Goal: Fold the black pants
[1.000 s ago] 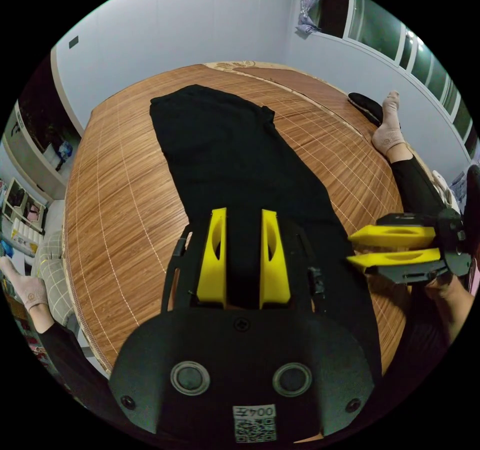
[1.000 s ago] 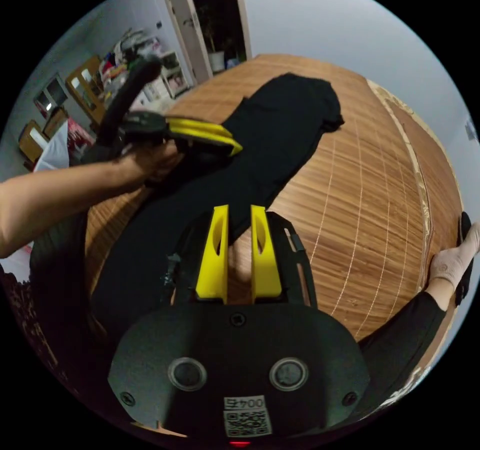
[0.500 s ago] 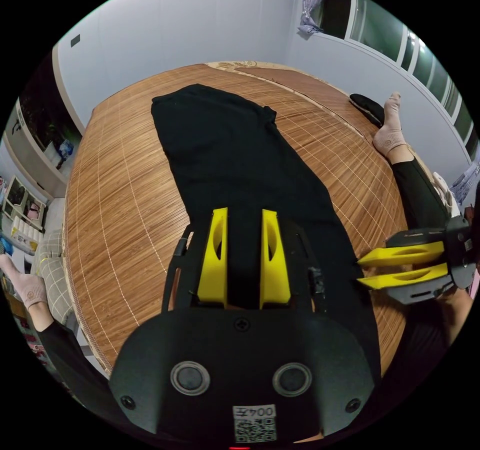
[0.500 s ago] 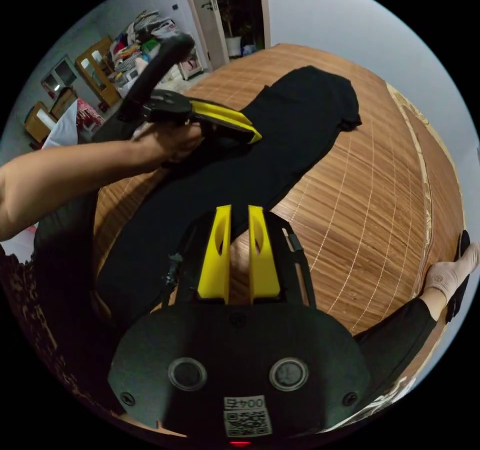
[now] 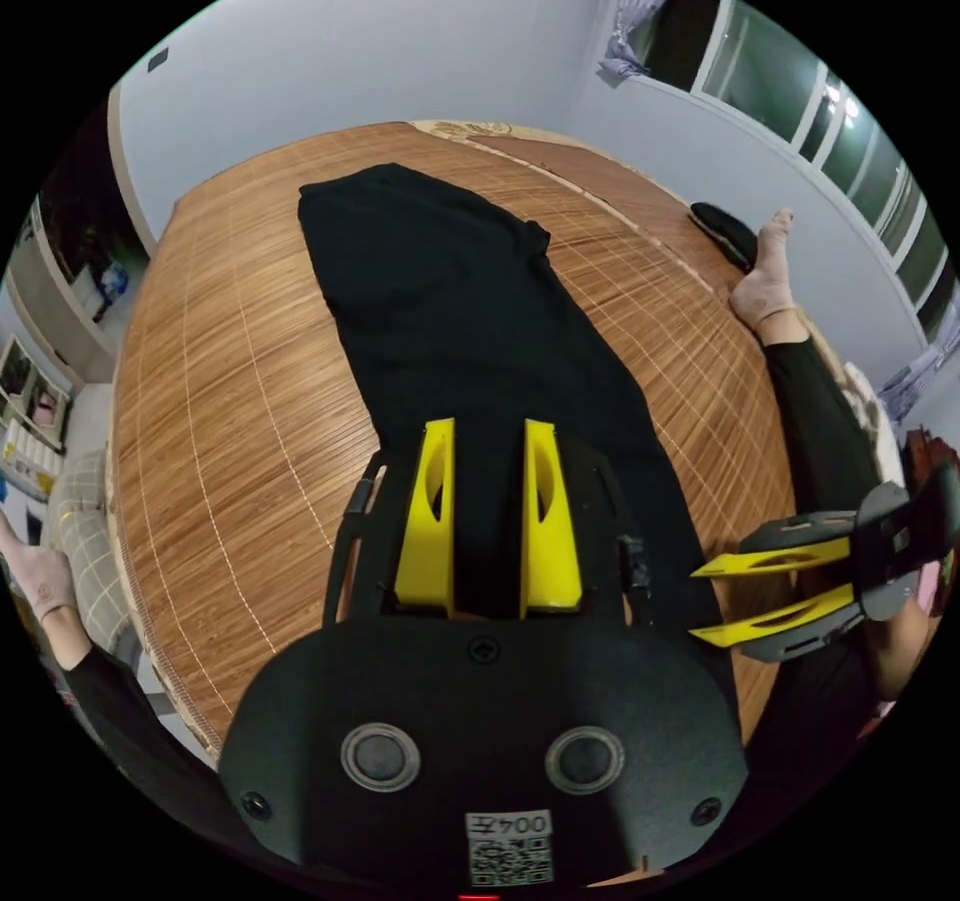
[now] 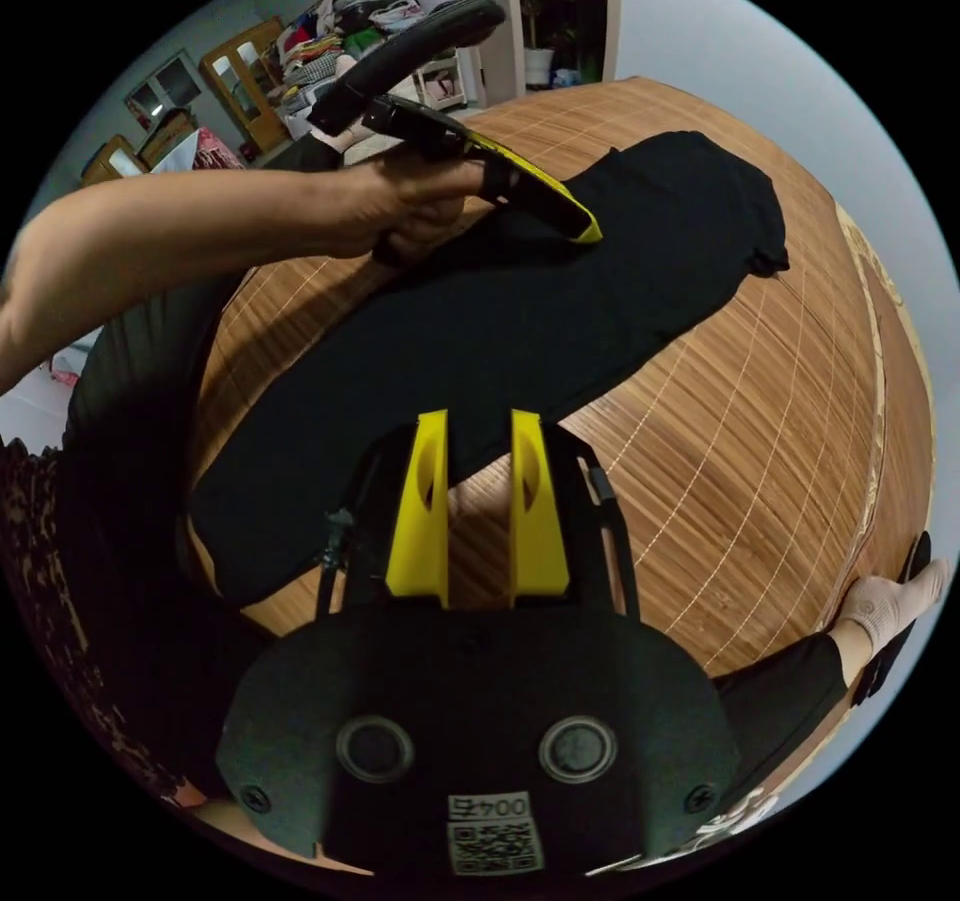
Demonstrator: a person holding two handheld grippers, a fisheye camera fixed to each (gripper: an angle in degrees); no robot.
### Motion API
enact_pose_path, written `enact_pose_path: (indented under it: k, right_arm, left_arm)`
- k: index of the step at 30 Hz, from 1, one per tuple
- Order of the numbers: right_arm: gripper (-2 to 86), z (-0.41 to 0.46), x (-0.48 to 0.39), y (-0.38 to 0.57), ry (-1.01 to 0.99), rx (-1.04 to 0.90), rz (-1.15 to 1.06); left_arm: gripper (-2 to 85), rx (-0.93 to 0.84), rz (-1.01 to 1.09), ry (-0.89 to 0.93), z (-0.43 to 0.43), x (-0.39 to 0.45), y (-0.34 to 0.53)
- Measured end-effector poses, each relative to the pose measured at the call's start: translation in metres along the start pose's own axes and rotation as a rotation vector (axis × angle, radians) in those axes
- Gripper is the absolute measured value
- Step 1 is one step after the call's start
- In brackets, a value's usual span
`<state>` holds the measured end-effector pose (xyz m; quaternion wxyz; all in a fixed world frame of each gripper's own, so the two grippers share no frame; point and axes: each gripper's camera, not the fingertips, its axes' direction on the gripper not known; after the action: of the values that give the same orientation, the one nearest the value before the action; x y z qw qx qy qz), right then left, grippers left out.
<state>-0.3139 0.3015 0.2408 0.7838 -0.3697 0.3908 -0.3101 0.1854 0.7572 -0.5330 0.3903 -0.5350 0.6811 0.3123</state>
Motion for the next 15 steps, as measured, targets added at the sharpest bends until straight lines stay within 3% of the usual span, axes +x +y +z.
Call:
enact_pose_path:
  k: [6,9,15]
  right_arm:
    - [9.6,-0.009,0.02,0.007,-0.033,0.068,0.104]
    - [8.2,-0.015,0.036,0.017,-0.169,0.137,0.172]
    - [9.3,-0.001,0.059,0.037,-0.47,0.133,0.332]
  left_arm:
    - [11.8,0.032,0.022,-0.027,-0.057,-0.007,0.039]
    - [11.6,-0.004,0.043,0.012,-0.083,0.003,0.087]
    - [12.4,-0.176,-0.177,0.278,-0.108,-0.005,0.186]
